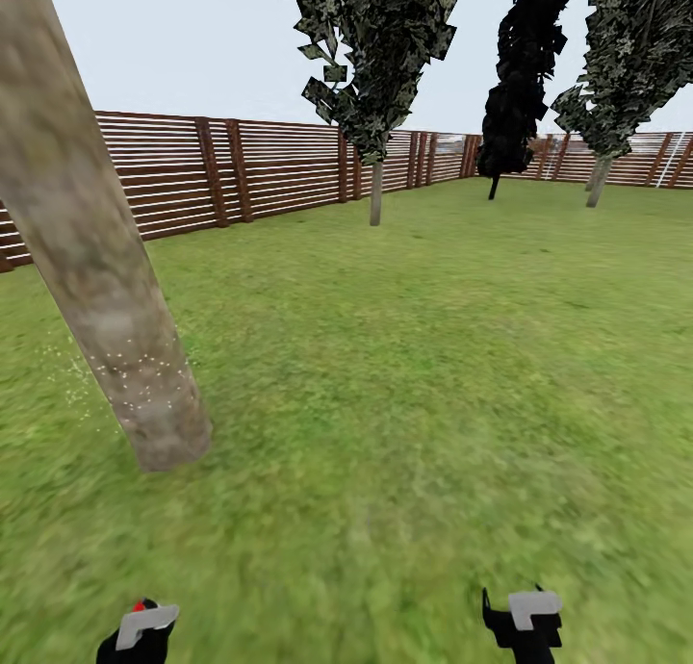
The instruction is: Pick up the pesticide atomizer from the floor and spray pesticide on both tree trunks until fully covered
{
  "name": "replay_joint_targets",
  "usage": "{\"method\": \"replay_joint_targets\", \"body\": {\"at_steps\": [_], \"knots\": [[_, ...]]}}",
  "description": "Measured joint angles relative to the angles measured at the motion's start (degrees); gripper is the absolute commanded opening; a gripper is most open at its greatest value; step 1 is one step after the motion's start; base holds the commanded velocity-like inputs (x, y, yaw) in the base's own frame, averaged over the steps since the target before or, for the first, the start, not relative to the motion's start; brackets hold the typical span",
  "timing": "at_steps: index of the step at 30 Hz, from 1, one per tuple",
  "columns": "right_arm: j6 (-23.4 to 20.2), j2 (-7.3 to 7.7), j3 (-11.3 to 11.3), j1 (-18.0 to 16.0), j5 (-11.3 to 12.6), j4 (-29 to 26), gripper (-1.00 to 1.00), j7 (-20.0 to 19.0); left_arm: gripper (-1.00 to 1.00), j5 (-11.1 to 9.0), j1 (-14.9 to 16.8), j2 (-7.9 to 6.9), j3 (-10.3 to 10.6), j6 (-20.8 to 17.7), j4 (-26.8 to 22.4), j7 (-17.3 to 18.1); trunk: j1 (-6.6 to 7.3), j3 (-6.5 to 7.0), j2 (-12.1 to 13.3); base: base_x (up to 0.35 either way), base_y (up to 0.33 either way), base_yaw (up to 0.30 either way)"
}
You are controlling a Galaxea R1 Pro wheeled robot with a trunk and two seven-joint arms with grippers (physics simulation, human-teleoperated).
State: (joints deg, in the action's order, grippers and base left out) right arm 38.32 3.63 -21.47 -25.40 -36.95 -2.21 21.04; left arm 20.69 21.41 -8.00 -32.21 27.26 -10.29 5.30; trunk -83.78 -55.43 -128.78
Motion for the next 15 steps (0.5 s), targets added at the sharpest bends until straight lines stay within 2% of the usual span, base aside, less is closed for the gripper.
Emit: {"method": "replay_joint_targets", "body": {"at_steps": [4, 8, 12, 15], "knots": [[0.23, -0.23, 0.06, 0.05, 0.63, 0.21, 1.0, 0.36, -1.0, -0.21, -0.21, -0.1, -0.07, 0.75, 0.73, -0.77, 0.0, 0.0, 0.0, 0.0, 0.0, 0.0], [0.18, -1.63, 0.16, 0.05, 0.4, 0.19, 1.0, 0.37, -1.0, -0.21, -0.26, -0.08, -0.05, 0.79, 1.17, -0.81, 0.0, 0.0, 0.0, 0.0, 0.0, 0.0], [0.0, -1.87, 0.1, 0.23, 0.39, 0.3, 1.0, 0.35, -1.0, -0.22, -0.27, -0.08, -0.06, 0.79, 1.29, -0.8, 0.0, 0.0, 0.0, 0.0, 0.0, 0.0], [-0.09, -1.88, 0.03, 2.58, 0.42, 0.36, 1.0, 0.29, -1.0, -0.22, -0.28, -0.02, 0.02, 0.81, 1.33, -0.8, 0.0, 0.0, 0.0, 0.0, 0.0, 0.0]]}}
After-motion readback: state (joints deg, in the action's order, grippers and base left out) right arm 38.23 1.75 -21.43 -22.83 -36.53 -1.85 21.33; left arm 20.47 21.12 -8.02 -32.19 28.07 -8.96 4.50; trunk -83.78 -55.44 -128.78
